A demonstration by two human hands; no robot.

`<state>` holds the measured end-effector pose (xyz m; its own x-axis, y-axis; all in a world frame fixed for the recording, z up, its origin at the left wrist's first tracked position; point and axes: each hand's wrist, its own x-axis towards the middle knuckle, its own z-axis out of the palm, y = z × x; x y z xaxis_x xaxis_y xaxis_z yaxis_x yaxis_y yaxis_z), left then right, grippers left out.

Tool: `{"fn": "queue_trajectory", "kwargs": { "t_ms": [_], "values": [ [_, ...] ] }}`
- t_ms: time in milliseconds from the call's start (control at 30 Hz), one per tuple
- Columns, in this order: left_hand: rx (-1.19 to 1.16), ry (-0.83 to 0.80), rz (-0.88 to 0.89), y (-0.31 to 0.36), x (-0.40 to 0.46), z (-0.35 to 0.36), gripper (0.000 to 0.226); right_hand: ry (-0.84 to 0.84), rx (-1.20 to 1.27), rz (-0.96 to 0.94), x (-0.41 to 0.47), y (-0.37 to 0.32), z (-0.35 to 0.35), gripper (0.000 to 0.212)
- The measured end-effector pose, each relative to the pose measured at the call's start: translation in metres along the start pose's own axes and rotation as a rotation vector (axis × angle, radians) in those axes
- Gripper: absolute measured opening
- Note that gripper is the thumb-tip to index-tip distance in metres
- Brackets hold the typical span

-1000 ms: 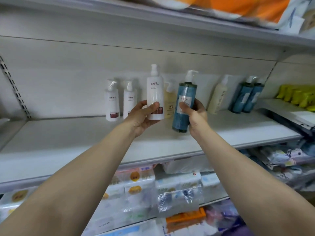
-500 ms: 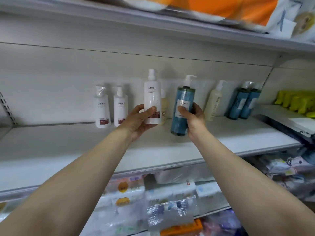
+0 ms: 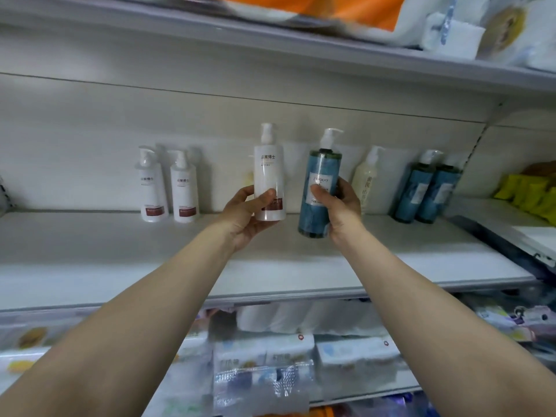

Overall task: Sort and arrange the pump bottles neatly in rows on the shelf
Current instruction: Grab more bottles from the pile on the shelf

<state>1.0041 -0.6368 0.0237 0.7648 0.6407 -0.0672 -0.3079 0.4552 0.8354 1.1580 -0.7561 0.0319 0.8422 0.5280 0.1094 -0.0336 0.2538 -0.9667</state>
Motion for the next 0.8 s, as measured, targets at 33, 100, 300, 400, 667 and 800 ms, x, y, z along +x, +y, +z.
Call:
{"fn": "queue_trajectory", "kwargs": {
  "t_ms": [33, 100, 300, 400, 667, 800],
  "values": [
    [0.004, 0.000, 0.005, -0.006, 0.001, 0.006, 0.063, 0.002, 0.007, 0.000, 0.002, 0.000, -0.007, 0.046],
    [0.020, 0.006, 0.016, -0.016, 0.003, 0.017, 0.060, -0.003, 0.020, 0.000, 0.006, -0.001, -0.020, 0.051],
    [0.034, 0.010, 0.056, -0.041, 0.012, 0.053, 0.055, -0.017, 0.033, -0.014, 0.019, -0.009, -0.060, 0.050],
    [0.017, 0.010, 0.057, -0.053, 0.016, 0.069, 0.053, -0.016, 0.023, -0.015, 0.027, -0.011, -0.080, 0.050],
    [0.010, 0.032, 0.069, -0.086, 0.023, 0.101, 0.052, -0.026, 0.017, -0.034, 0.044, -0.009, -0.128, 0.056],
    [0.020, 0.033, 0.080, -0.095, 0.027, 0.115, 0.048, -0.011, 0.018, -0.042, 0.051, -0.009, -0.145, 0.060]
  ]
}}
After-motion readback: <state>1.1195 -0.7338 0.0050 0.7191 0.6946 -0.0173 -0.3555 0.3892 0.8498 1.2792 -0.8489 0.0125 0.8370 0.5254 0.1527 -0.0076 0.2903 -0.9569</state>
